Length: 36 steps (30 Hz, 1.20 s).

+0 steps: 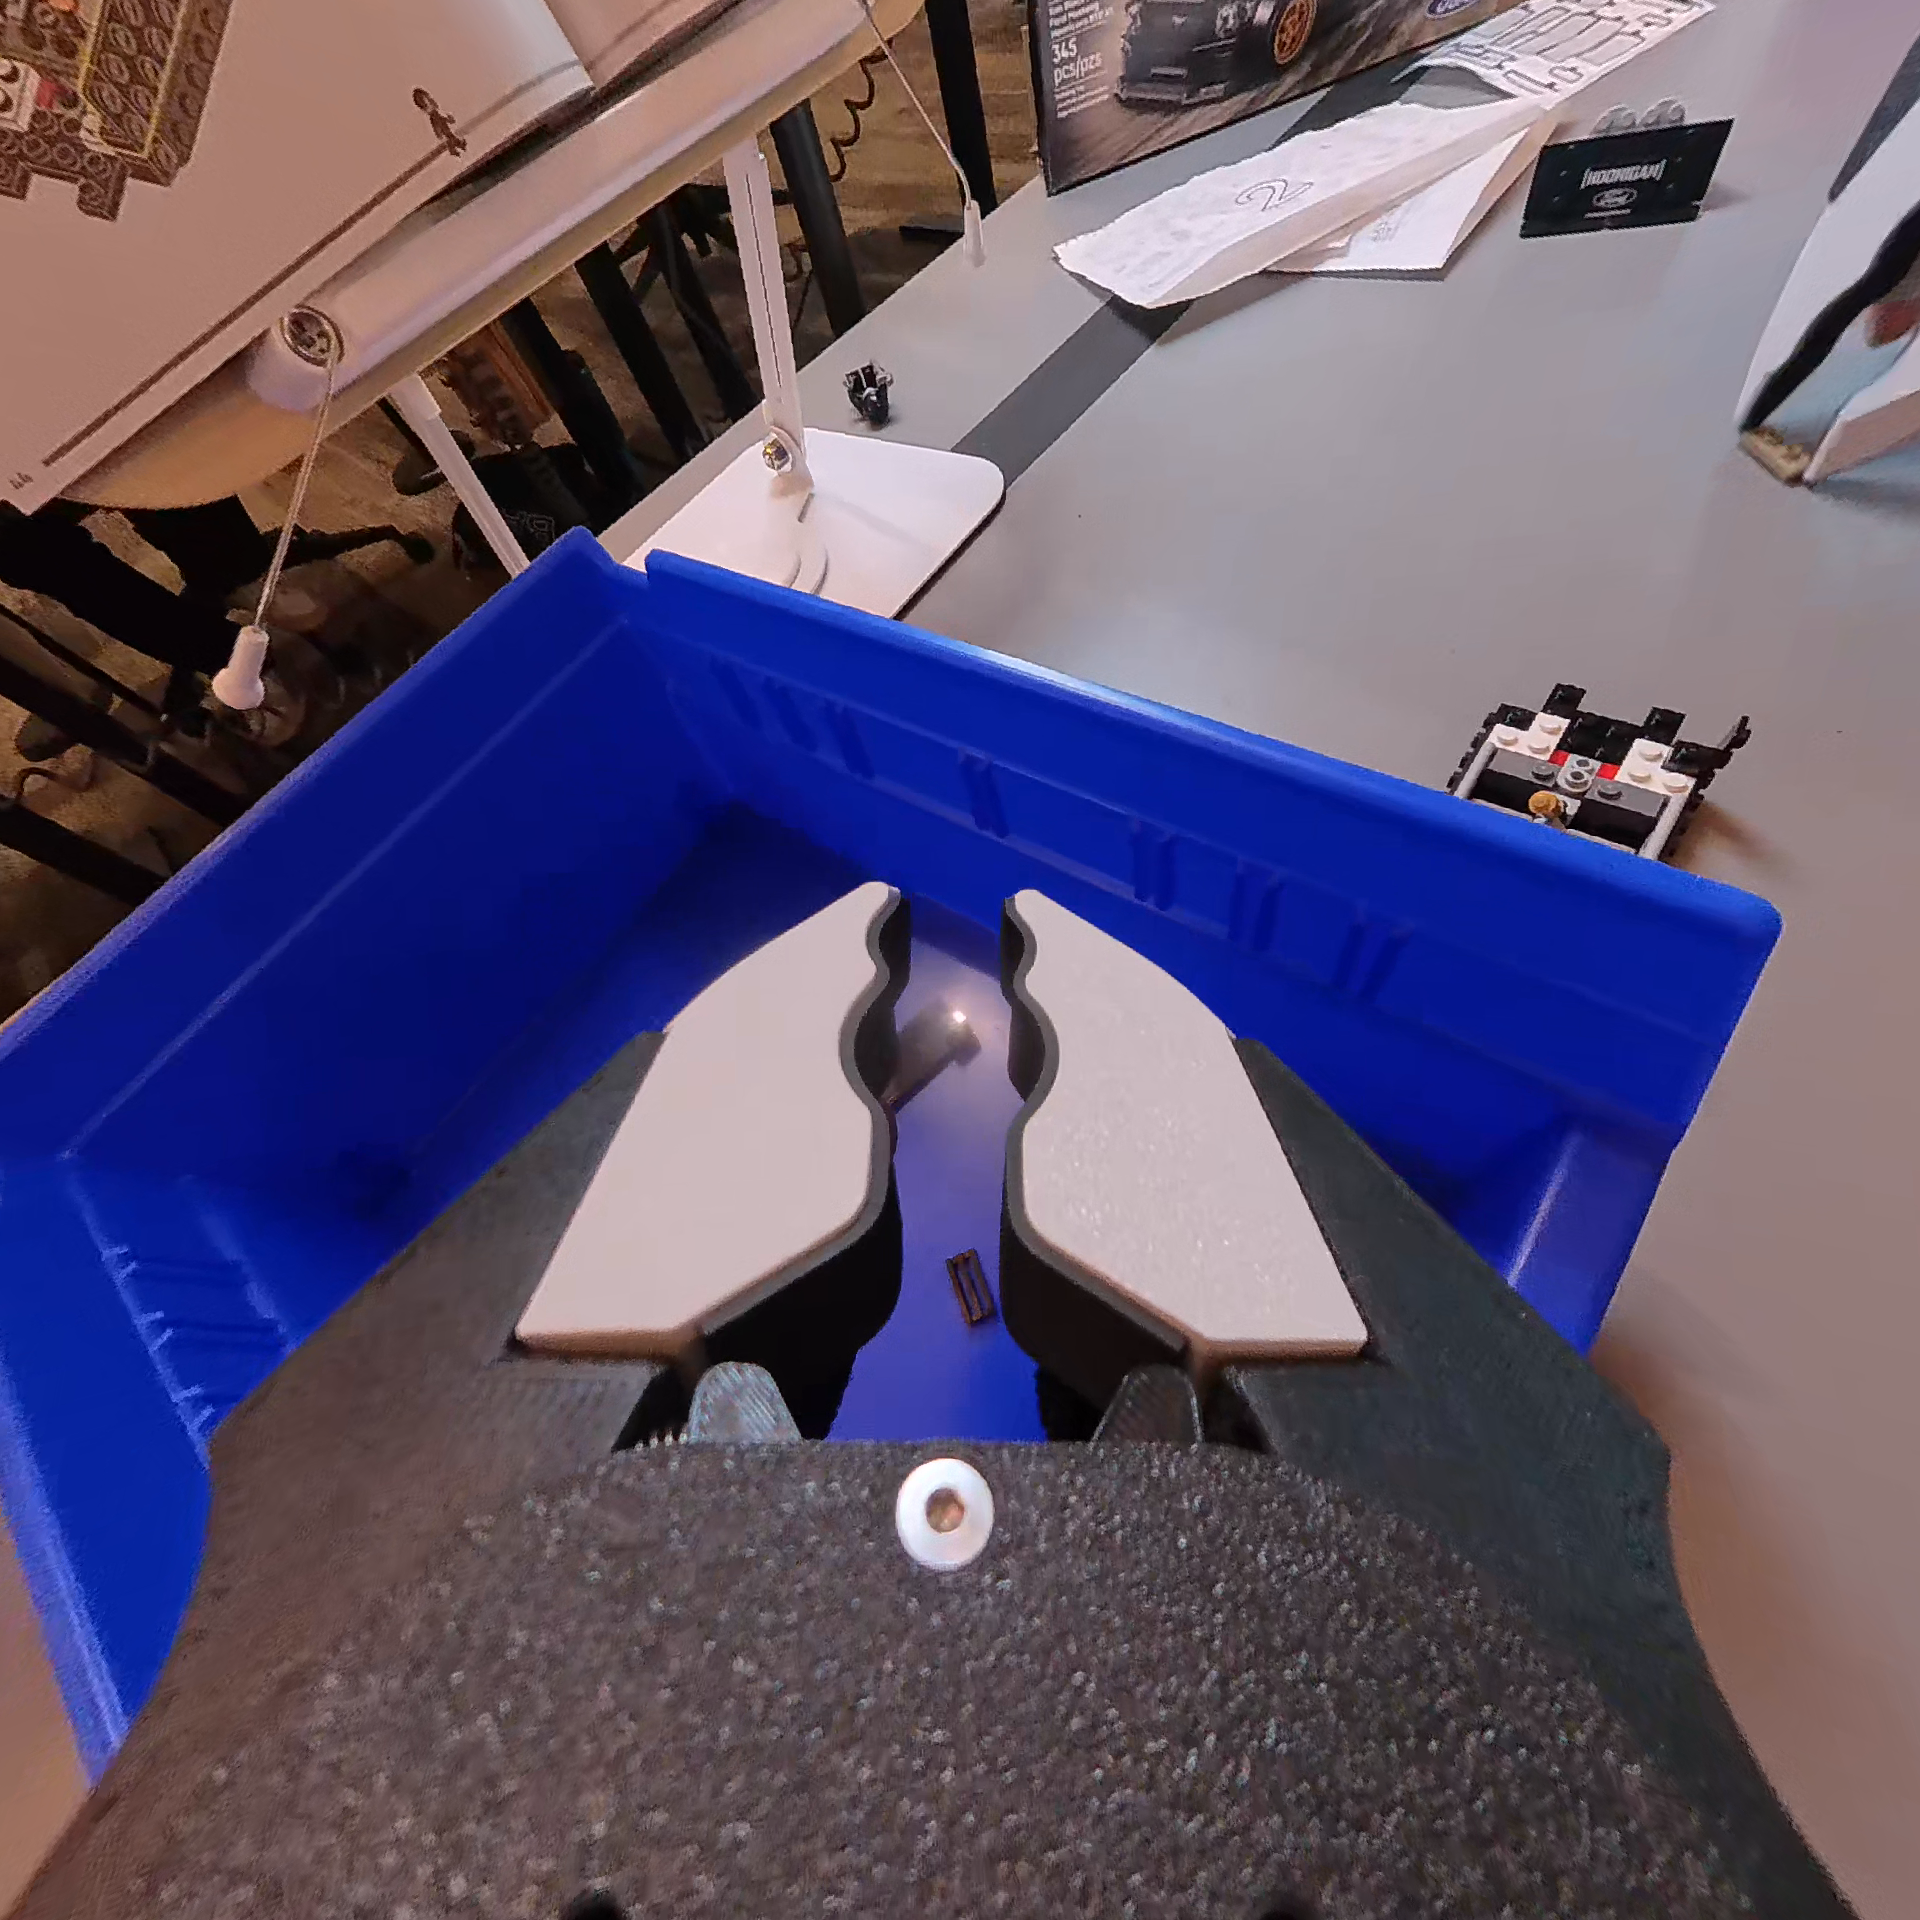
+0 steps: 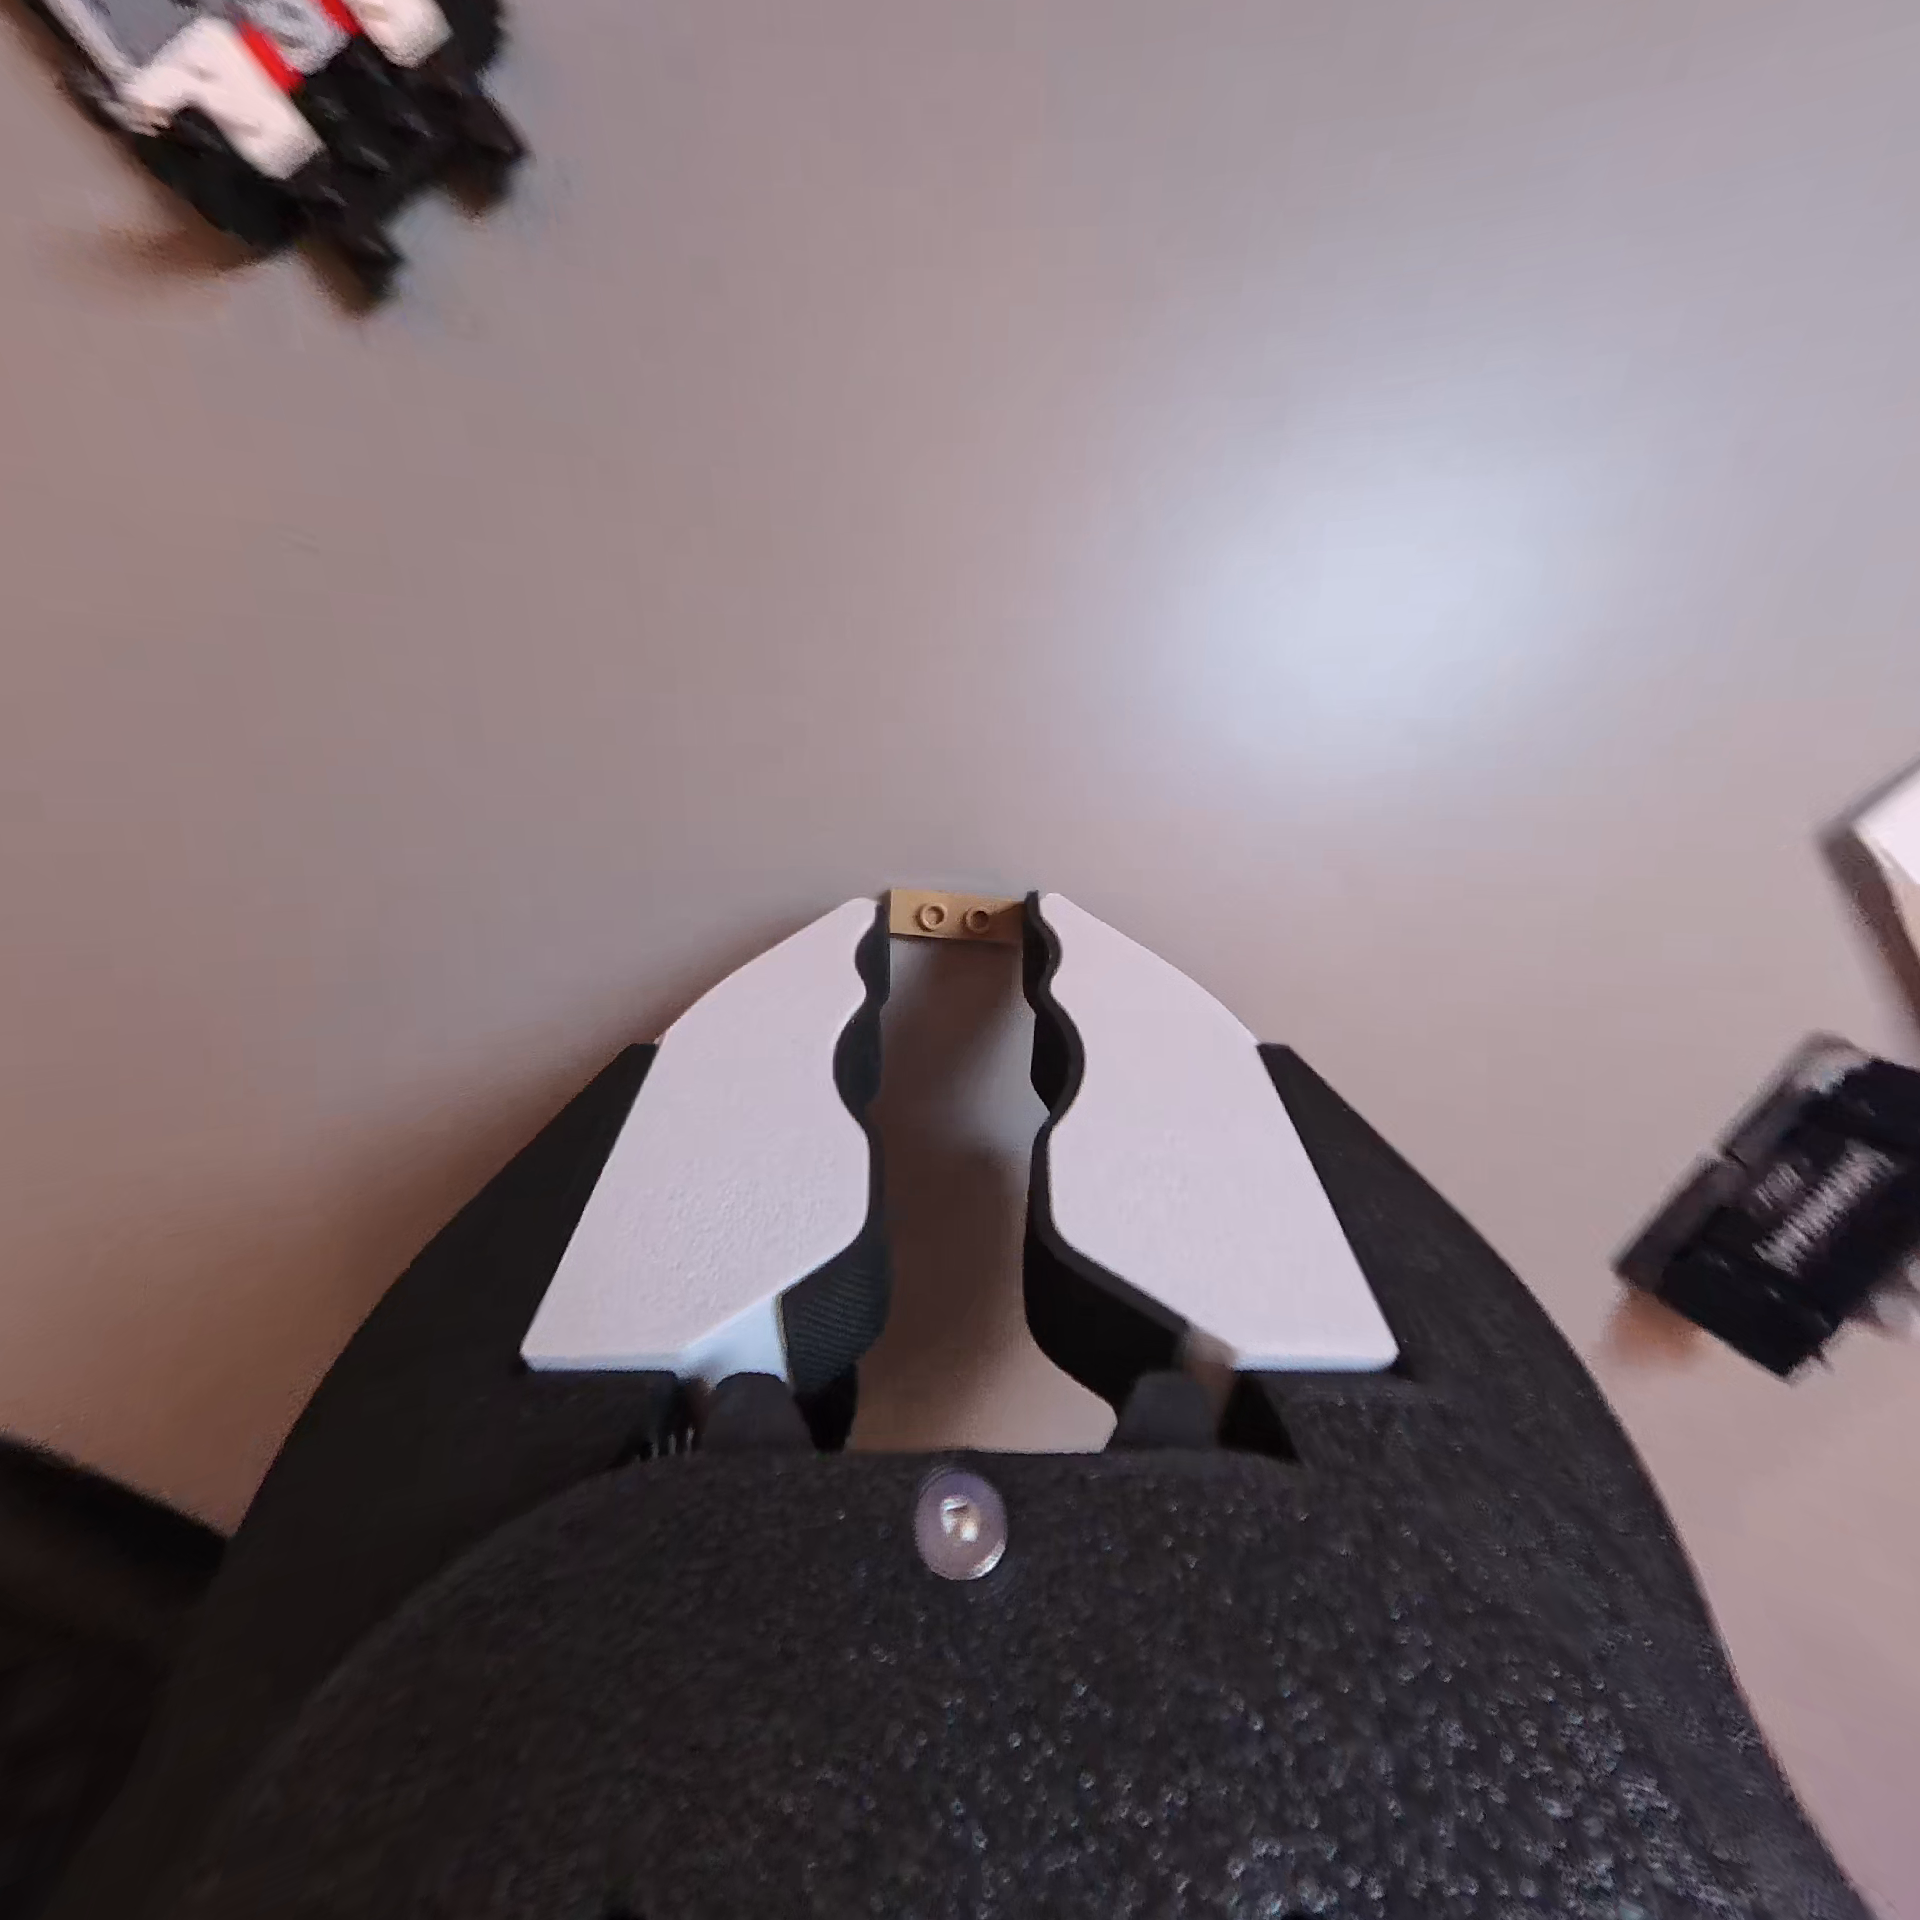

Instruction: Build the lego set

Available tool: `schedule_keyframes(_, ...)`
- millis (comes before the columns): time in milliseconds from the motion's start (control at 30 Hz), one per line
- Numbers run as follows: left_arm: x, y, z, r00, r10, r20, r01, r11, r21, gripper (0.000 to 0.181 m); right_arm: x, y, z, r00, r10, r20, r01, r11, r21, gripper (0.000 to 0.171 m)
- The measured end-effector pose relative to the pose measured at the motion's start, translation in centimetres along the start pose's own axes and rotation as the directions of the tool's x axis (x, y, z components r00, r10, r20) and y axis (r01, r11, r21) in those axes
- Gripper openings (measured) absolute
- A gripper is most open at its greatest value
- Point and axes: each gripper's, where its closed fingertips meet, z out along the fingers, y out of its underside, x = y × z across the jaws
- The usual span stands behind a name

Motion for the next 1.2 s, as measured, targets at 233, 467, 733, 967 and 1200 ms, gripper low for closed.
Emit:
schedule_keyframes(233,0.0,-0.6,-0.1,1.000,-0.007,0.004,0.007,1.000,0.024,0.015,7.3,3.9,-1.5,0.949,0.199,-0.245,-0.203,0.979,0.009,0.028)
schedule_keyframes(467,0.5,-0.5,0.3,1.000,-0.008,-0.013,0.009,1.000,0.015,0.015,4.7,-3.5,-4.6,0.960,0.102,-0.262,-0.027,0.961,0.275,0.043)
schedule_keyframes(733,7.9,2.3,-2.4,0.901,0.068,-0.429,-0.164,0.968,-0.191,0.038,-7.5,-11.7,-0.5,0.965,-0.262,0.035,0.233,0.906,0.354,0.045)
schedule_keyframes(967,11.1,6.1,-1.8,0.834,0.163,-0.528,-0.381,0.861,-0.336,0.035,-9.9,-13.1,4.1,0.926,-0.355,0.130,0.317,0.916,0.247,0.061)
schedule_keyframes(1200,11.3,6.6,-2.2,0.823,0.106,-0.559,-0.351,0.868,-0.352,0.020,-10.1,-13.0,4.2,0.921,-0.350,0.170,0.297,0.915,0.271,0.050)
